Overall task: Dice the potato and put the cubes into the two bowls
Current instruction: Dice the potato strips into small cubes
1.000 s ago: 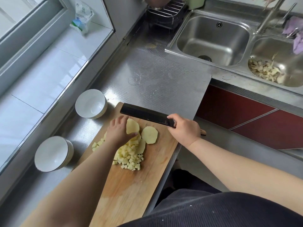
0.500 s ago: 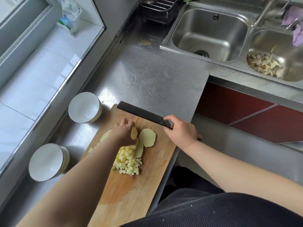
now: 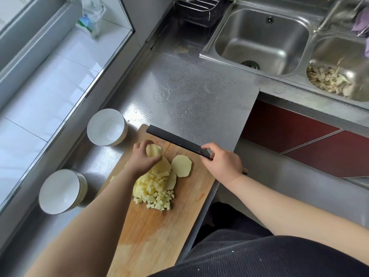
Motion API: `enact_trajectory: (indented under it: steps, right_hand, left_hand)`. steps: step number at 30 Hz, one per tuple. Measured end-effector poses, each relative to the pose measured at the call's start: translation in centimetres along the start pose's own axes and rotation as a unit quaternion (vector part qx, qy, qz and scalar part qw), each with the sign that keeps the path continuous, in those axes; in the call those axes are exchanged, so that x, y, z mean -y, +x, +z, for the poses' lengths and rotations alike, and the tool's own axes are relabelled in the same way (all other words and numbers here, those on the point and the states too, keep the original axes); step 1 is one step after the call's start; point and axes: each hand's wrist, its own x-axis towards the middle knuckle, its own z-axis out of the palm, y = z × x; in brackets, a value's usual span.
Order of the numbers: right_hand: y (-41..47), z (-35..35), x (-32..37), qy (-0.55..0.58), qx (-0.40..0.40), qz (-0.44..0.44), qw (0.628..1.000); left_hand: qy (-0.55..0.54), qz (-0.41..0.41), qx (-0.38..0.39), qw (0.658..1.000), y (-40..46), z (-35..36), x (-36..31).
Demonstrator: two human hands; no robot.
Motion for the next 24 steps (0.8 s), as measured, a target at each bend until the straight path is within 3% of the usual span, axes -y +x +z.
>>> enact_trajectory:
  steps: [3,7,11,14,19,24]
  right_hand:
    - [-0.4,0.0,0.2,0.007,0.001,-0.001,1.0]
    - [-1.3,0.0,1.0,0.013,0.009,0.001,1.0]
    - [-2.1,0.3,1.6,0.014,0.029,0.003,0.999]
    - [-2.7,0.8,2.2,0.022,0.038,0.009,0.999]
    - [-3.6,1.3,3.4,0.04,0.093,0.039,0.994]
    - [-4.5,2.3,5.1,0.076,0.168,0.05,0.981]
  left_hand:
    - [-0.222,-0.045,-0.007,0.974,-0.4,-1.1,0.2]
    - [-0.506,-0.095,0.037,0.856,-1.9,-3.0,0.8]
    - [-0.645,-0.093,0.072,0.755,-3.2,-4.0,1.9]
    - [-0.698,-0.087,0.101,0.704,-4.1,-4.3,2.5]
    - [-0.675,-0.073,0.12,0.725,-5.7,-4.8,3.4]
    - [-0.506,-0.093,0.152,0.844,-7.4,-6.2,5.4]
